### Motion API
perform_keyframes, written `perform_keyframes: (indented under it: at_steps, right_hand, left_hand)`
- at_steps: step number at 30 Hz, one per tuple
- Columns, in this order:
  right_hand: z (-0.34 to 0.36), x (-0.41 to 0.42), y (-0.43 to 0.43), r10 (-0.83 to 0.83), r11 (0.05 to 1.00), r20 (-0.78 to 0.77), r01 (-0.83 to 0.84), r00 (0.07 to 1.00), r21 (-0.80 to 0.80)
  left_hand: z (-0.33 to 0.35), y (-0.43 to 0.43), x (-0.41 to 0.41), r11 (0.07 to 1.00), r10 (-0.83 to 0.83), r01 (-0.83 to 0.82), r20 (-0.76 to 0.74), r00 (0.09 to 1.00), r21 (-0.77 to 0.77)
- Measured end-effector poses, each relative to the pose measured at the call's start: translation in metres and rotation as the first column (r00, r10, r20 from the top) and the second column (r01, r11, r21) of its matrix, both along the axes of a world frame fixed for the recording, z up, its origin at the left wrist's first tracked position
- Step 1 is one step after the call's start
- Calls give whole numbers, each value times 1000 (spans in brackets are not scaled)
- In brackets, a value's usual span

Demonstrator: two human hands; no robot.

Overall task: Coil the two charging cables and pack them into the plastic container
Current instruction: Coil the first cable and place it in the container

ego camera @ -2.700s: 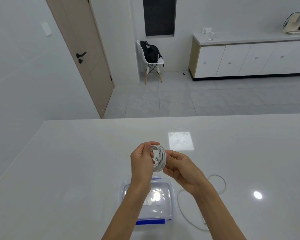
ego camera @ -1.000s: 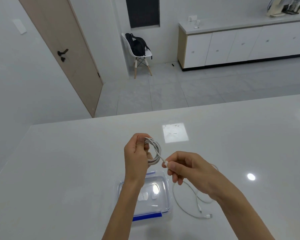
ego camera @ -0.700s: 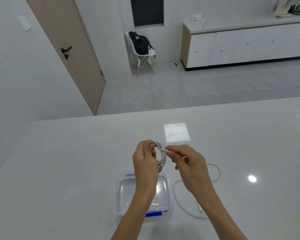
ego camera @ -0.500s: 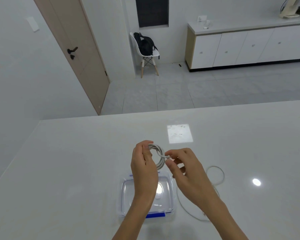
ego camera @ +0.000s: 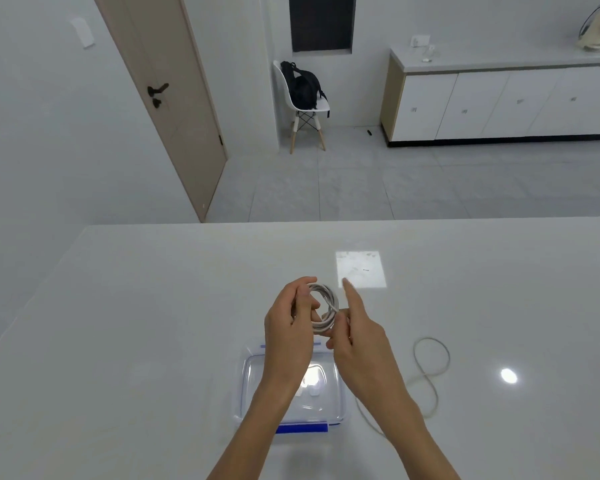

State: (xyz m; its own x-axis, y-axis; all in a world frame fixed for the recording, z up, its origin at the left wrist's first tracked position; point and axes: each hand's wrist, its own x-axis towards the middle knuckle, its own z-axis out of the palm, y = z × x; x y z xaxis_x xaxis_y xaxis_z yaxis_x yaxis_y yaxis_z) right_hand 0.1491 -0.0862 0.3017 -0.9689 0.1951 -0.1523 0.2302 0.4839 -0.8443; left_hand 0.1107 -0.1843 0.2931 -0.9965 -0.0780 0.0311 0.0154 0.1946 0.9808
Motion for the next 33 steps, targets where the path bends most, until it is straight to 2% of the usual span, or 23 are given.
perform_keyframes:
  at_steps: [2, 3, 7, 9, 14, 18, 21, 23, 26, 28, 31, 33]
  right_hand:
    - [1, -3, 2, 9, 994, -2, -9, 1000, -105]
    - [2, -3, 3, 25, 994, -22, -27, 999, -109]
    - [9, 3, 0, 97, 995, -89, -95, 991, 28]
    - [14, 6, -3, 105, 994, -112, -102, 988, 37]
    - [16, 15, -5, 93, 979, -180, -123, 979, -165]
    - [5, 23, -8, 72, 977, -161, -101, 984, -185]
    - [-1, 20, -3, 32, 992, -121, -46, 992, -118]
    - [-2, 15, 0, 33, 999, -35, -35, 999, -42]
    - [-1, 7, -1, 23, 999, 76, -20, 997, -34]
    - [1, 3, -4, -2, 999, 57, 5, 998, -44]
    - [-1, -5, -3, 19, 1000, -8, -18, 1000, 12]
    - [-4, -10, 2, 24, 1000, -71, -25, 997, -13]
  left_hand:
    - [-1, -4, -2, 999, 48, -48, -11, 999, -11]
    - [-2, -6, -4, 996, 83, -83, -21, 996, -21]
    - [-2, -9, -14, 971, 224, -231, -98, 970, -67]
    - [0, -8, -16, 966, 240, -251, -143, 960, -64]
    - [2, -5, -25, 958, 278, -286, -193, 941, -14]
    - [-3, 1, -27, 946, 306, -321, -199, 931, -44]
    - [-11, 5, -22, 940, 260, -309, -276, 925, -147]
    - [-14, 9, -17, 941, 212, -277, -300, 930, -195]
    - [-14, 15, -8, 952, 146, -218, -311, 939, -213]
    - [-14, 16, -4, 961, 140, -201, -293, 946, -189]
    - [-11, 12, -2, 985, 123, -145, -201, 972, -94]
    - [-8, 7, -1, 995, 82, -88, -133, 988, -37]
